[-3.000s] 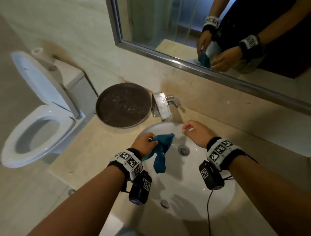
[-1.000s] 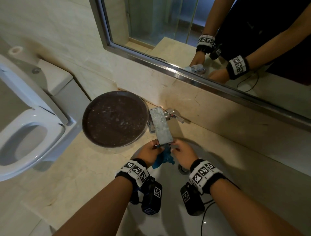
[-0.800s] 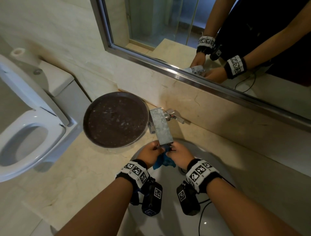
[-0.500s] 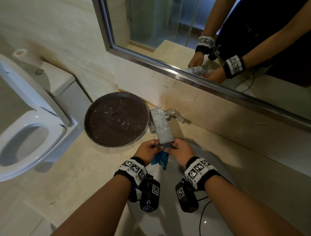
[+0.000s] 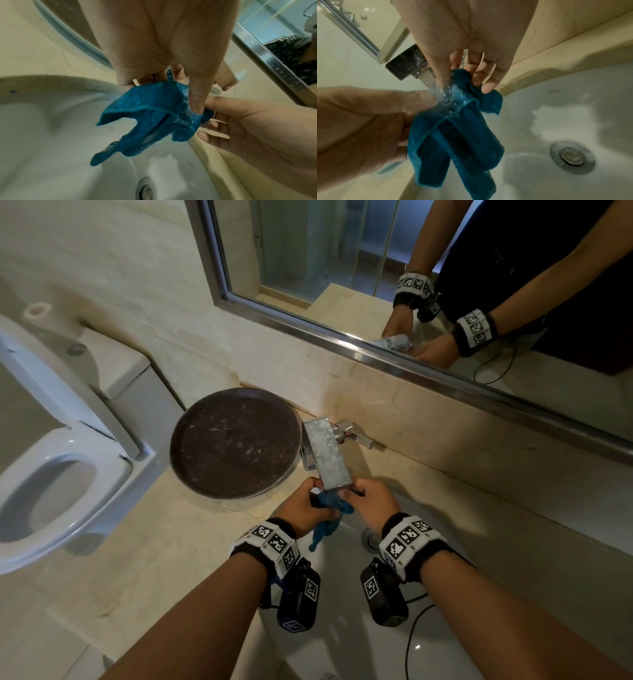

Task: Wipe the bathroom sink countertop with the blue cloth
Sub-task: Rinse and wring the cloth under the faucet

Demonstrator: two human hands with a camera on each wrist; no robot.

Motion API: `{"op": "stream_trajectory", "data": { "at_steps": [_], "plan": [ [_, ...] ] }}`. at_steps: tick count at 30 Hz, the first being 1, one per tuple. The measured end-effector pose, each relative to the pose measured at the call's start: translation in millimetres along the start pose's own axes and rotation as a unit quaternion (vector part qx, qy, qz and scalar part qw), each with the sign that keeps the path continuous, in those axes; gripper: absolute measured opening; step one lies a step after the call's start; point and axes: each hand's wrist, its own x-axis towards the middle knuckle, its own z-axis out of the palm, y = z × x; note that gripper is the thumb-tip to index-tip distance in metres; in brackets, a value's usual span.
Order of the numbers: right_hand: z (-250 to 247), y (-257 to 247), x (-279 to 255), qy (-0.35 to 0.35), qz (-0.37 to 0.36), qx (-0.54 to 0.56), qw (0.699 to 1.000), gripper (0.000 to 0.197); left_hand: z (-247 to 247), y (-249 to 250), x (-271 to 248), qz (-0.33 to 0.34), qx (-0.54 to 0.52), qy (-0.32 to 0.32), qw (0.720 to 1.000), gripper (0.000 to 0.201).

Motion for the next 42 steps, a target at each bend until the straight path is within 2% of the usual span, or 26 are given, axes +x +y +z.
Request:
{"op": "stream_trajectory", "data": {
  "at_steps": [2, 4, 8, 10, 13, 19, 22, 24, 30, 35, 38, 40, 42],
  "plan": [
    [-0.8, 2.0, -0.7, 0.009, -0.011, -0.009, 1.0, 0.015, 0.4, -1.5, -0.3, 0.002, 0.074, 0.001, 0.997, 0.052],
    [-1.8, 3.0, -2.0, 0.007, -0.018, -0.02, 1.0, 0.018, 3.4, -0.4, -0.8, 0.005, 0.116, 0.006, 0.993, 0.055],
    [-0.3, 10.8, 1.3, 0.036, -0.014, -0.065, 0.997, 0.018, 5.3, 1.2, 4.0, 0.0, 0.128, 0.041, 0.991, 0.031],
    [0.3, 13.6, 2.6, 0.041, -0.007, -0.052, 0.998, 0.018, 3.9, -1.1, 6.8, -0.003, 0.118, 0.046, 0.992, 0.026],
    [2.8, 10.4, -0.8, 0.011, 0.015, 0.015, 1.0, 0.019, 3.0, -7.7, 9.0, 0.005, 0.086, 0.045, 0.995, 0.02],
    [3.9, 13.1, -2.5, 0.026, 0.008, 0.021, 0.999, 0.015, 7.0, -9.9, 14.8, 0.036, 0.053, 0.051, 0.997, 0.009],
    [1.3, 14.1, -5.1, 0.038, -0.001, 0.02, 0.999, 0.013, 9.8, -6.8, 14.2, 0.064, 0.082, 0.059, 0.993, 0.017],
    [1.1, 14.5, -5.7, 0.041, 0.0, 0.021, 0.999, 0.014, 10.9, -6.7, 13.4, 0.043, 0.066, 0.057, 0.995, 0.013],
    [8.4, 15.7, -4.3, 0.025, 0.014, 0.032, 0.999, 0.021, 14.4, -0.2, 13.6, 0.019, -0.016, 0.057, 0.998, 0.022],
    [14.3, 12.8, -4.6, -0.008, 0.041, 0.076, 0.996, 0.01, 7.7, -6.1, 12.9, 0.028, -0.058, 0.068, 0.996, 0.011],
    [16.2, 15.0, -5.3, -0.046, 0.04, 0.078, 0.995, 0.027, -0.2, -11.1, 10.1, 0.031, -0.09, 0.065, 0.993, 0.027],
    [18.0, 16.7, -5.3, -0.05, 0.038, 0.064, 0.996, 0.039, -3.0, -10.1, 5.8, 0.037, -0.108, 0.054, 0.992, 0.027],
    [19.3, 18.1, -2.9, -0.031, 0.04, 0.079, 0.996, 0.039, -5.2, -9.4, 2.9, 0.043, -0.114, 0.047, 0.991, 0.027]
  ]
}}
